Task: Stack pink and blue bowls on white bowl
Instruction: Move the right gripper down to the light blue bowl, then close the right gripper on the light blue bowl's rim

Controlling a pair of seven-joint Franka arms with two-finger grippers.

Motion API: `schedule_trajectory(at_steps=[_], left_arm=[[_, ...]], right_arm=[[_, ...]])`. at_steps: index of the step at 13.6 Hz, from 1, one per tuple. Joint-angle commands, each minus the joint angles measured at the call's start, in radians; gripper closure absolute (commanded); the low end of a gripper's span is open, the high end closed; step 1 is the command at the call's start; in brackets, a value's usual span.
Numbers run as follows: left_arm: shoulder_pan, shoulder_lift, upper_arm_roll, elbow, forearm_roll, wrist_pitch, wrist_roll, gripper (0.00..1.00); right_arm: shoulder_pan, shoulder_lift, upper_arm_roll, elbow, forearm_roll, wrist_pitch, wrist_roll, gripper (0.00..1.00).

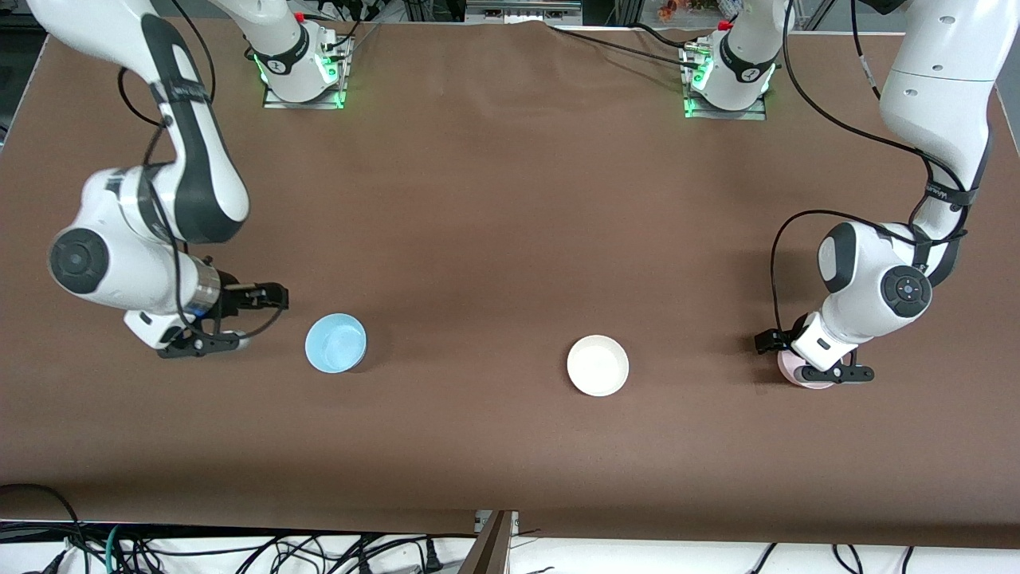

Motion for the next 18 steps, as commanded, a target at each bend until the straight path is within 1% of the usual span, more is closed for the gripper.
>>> schedule_trajectory(at_steps=[1,2,3,5,7,8,10,12,13,14,16,17,18], left_arm=[[0.005,-0.002,-0.006,-0.01,0.019,0.029,-0.017,0.09],[0.005,0.0,-0.006,-0.015,0.019,0.035,-0.017,0.09],[0.006,0.0,-0.006,-0.018,0.019,0.047,-0.018,0.12],[0.006,-0.002,-0.006,-0.021,0.019,0.051,-0.018,0.19],[0.008,-0.002,-0.006,-0.021,0.02,0.051,-0.018,0.26],[0.008,-0.002,-0.006,-0.021,0.02,0.051,-0.018,0.31],[0.008,-0.002,-0.006,-0.021,0.02,0.051,-0.018,0.37],[0.008,-0.003,-0.006,-0.021,0.02,0.049,-0.018,0.44],[0.008,-0.005,-0.004,-0.021,0.02,0.049,-0.018,0.46],[0.008,-0.005,-0.004,-0.021,0.02,0.049,-0.018,0.51],[0.009,-0.005,-0.004,-0.021,0.022,0.049,-0.017,0.57],[0.009,-0.005,-0.004,-0.021,0.022,0.047,-0.017,0.6],[0.009,-0.005,-0.004,-0.021,0.022,0.047,-0.015,0.68]], right_arm=[[0.002,0.049,-0.001,0.005,0.019,0.071,0.009,0.0],[0.006,0.072,-0.001,0.003,0.02,0.1,0.01,0.01],[0.011,0.089,-0.001,0.003,0.031,0.119,0.01,0.01],[0.014,0.12,-0.001,0.006,0.092,0.144,0.009,0.01],[0.025,0.152,-0.001,0.011,0.097,0.183,0.007,0.01],[0.026,0.161,-0.001,0.013,0.097,0.197,0.007,0.04],[0.026,0.178,-0.001,0.023,0.096,0.2,0.004,0.13],[0.031,0.199,0.0,0.045,0.094,0.2,0.001,0.27],[0.038,0.21,0.0,0.052,0.093,0.2,0.001,0.34],[0.042,0.215,0.0,0.053,0.093,0.2,0.001,0.39],[0.042,0.216,-0.001,0.053,0.093,0.217,-0.003,0.46],[0.042,0.218,0.0,0.053,0.093,0.217,-0.005,0.47],[0.042,0.218,0.0,0.053,0.093,0.217,-0.005,0.49]])
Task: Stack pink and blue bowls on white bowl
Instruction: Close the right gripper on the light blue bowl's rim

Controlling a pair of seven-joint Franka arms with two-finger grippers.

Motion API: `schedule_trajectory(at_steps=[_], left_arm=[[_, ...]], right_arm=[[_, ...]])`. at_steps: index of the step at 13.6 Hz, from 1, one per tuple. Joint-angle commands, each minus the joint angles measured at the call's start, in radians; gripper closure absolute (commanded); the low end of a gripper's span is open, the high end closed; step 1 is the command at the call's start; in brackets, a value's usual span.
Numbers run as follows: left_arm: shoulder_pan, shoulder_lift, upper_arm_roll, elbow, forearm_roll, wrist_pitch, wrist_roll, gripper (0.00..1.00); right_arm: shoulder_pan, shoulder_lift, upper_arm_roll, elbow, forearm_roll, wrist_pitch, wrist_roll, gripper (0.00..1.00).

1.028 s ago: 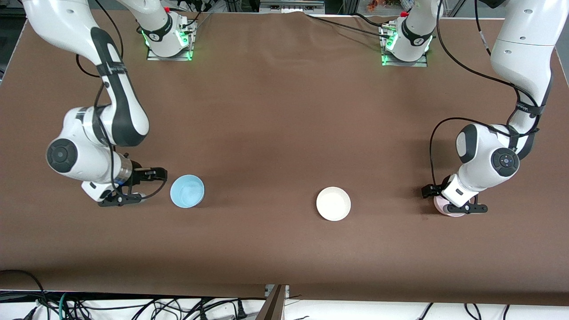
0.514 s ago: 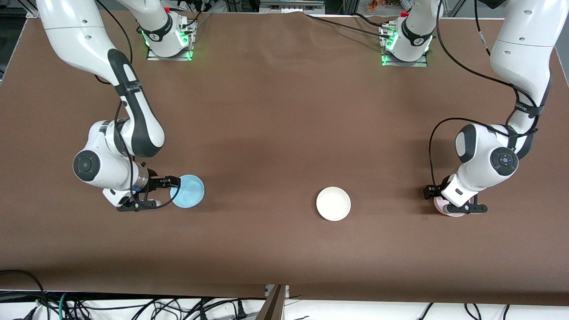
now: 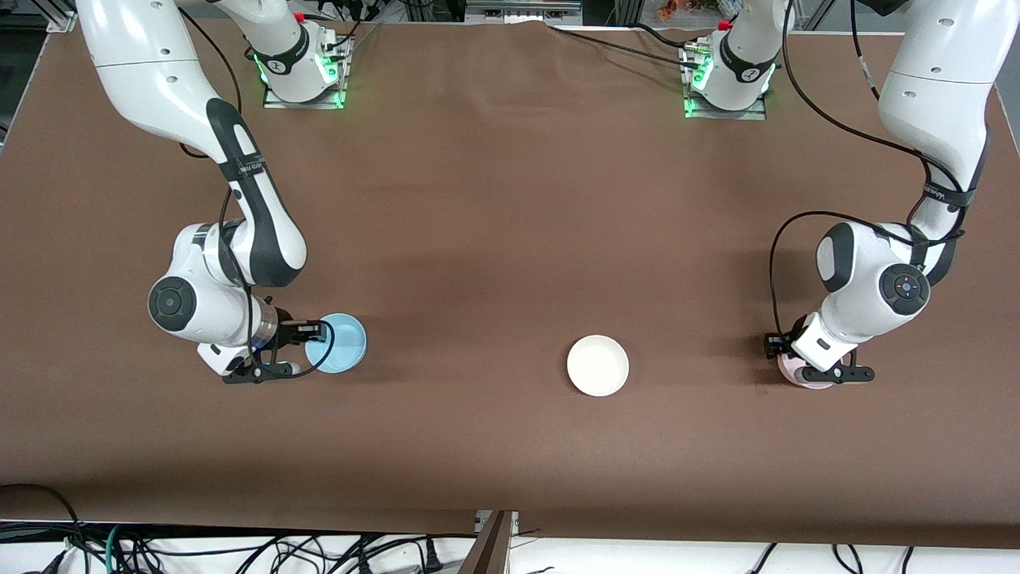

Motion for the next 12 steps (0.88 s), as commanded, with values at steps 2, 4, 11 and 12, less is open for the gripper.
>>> schedule_trajectory(at_steps=[2,4,11,12], left_arm=[[0.009,-0.01,-0.005,-0.012,0.022,0.01,-0.009,0.7],[0.009,-0.012,-0.005,-0.011,0.022,0.01,-0.011,0.74],[0.007,-0.021,-0.005,-0.005,0.023,0.002,-0.013,0.72],[0.007,-0.021,-0.005,-0.003,0.023,0.002,-0.013,0.72]], right_arm=[[0.0,0.014,0.0,0.022,0.015,0.005,-0.011,0.58],[0.0,0.014,0.0,0.022,0.017,0.005,-0.011,0.66],[0.0,0.02,0.0,0.02,0.017,0.005,-0.014,0.76],[0.0,0.02,0.0,0.02,0.015,0.004,-0.014,0.79]])
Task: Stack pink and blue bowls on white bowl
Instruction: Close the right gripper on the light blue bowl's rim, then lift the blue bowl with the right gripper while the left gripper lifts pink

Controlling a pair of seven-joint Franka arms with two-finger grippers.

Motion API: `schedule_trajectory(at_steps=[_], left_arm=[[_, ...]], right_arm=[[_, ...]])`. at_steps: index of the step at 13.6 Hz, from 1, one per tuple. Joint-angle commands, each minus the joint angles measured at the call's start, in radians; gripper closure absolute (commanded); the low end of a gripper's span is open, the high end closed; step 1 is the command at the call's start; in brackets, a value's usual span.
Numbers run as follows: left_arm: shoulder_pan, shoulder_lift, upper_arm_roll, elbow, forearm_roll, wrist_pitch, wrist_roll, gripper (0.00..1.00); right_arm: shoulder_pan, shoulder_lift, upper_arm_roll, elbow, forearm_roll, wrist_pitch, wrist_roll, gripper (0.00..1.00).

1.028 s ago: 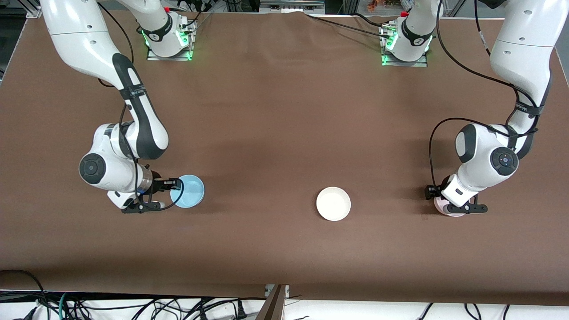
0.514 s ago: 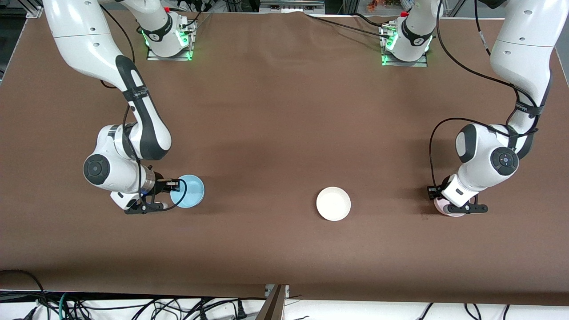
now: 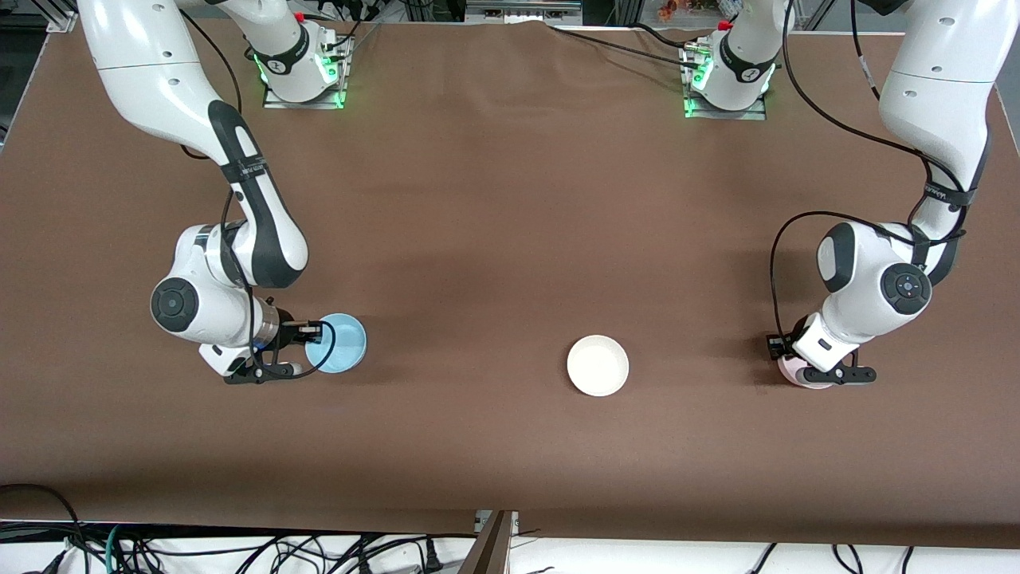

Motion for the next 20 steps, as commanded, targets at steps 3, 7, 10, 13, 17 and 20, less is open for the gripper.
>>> schedule_trajectory(at_steps=[3,7,10,13,17,20], left_arm=[[0.007,-0.018,-0.005,-0.008,0.025,-0.002,-0.013,0.79],[0.006,-0.02,-0.005,-0.009,0.026,-0.002,-0.013,0.94],[0.005,-0.023,-0.005,-0.009,0.029,-0.002,-0.011,1.0],[-0.001,-0.035,-0.005,-0.009,0.031,-0.005,-0.011,1.0],[-0.008,-0.061,-0.008,-0.003,0.031,-0.014,-0.013,1.0],[-0.024,-0.08,-0.013,0.017,0.03,-0.047,-0.014,1.0]], right_arm=[[0.0,0.013,0.0,0.019,0.015,0.001,-0.014,0.93],[0.0,0.013,0.0,0.019,0.012,0.001,-0.015,1.0],[0.0,0.005,-0.001,0.037,0.008,-0.009,-0.02,1.0],[0.001,-0.051,-0.003,0.053,-0.003,-0.047,-0.026,1.0],[-0.011,-0.188,-0.02,0.154,-0.003,-0.344,-0.024,1.0],[-0.011,-0.203,-0.069,0.29,-0.003,-0.561,-0.023,1.0]])
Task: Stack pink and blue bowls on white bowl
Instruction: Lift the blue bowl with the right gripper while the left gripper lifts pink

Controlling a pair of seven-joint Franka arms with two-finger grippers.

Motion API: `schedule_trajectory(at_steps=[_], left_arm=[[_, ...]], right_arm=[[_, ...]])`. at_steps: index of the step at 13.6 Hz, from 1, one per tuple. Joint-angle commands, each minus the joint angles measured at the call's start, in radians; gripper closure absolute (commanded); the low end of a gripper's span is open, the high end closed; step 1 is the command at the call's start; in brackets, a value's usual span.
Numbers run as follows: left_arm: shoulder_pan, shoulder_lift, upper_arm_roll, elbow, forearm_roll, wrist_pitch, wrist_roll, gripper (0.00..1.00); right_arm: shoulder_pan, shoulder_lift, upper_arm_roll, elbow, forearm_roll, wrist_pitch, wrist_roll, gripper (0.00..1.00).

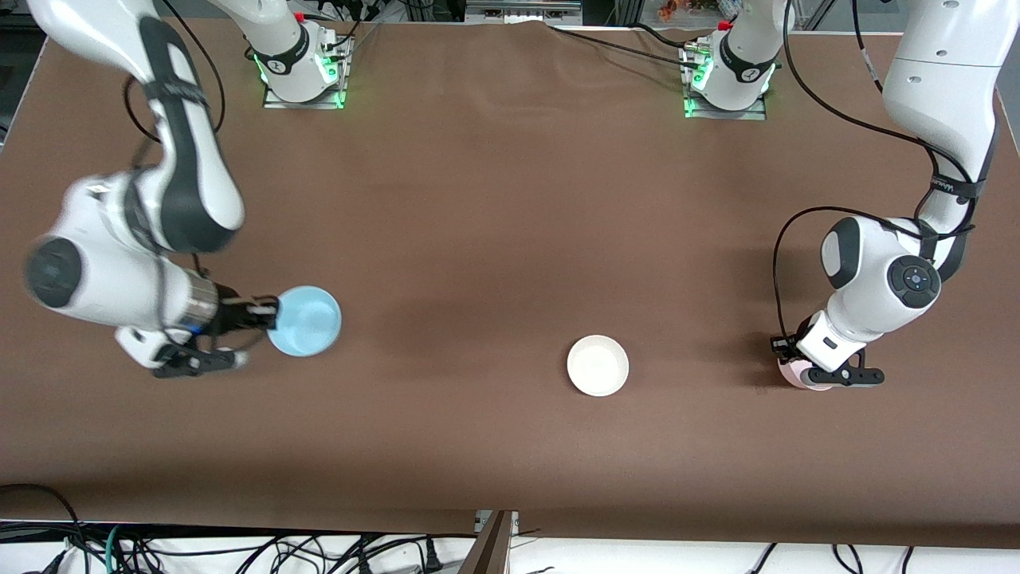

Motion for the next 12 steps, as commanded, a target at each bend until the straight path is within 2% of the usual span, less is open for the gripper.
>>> schedule_trajectory(at_steps=[1,4,9,12], left_arm=[[-0.027,-0.038,-0.001,0.008,0.027,-0.041,-0.029,1.0],[-0.085,-0.046,0.002,0.032,0.028,-0.088,-0.138,1.0],[-0.212,-0.075,-0.004,0.178,0.028,-0.339,-0.348,1.0],[-0.298,-0.073,-0.003,0.218,0.028,-0.386,-0.485,1.0]], right_arm=[[-0.006,0.005,-0.036,0.114,-0.002,-0.161,-0.016,1.0],[-0.006,-0.039,-0.083,0.148,-0.002,-0.272,-0.019,1.0],[-0.02,-0.042,-0.096,0.146,-0.008,-0.282,-0.076,1.0],[-0.034,-0.042,-0.114,0.142,0.002,-0.286,-0.137,1.0]])
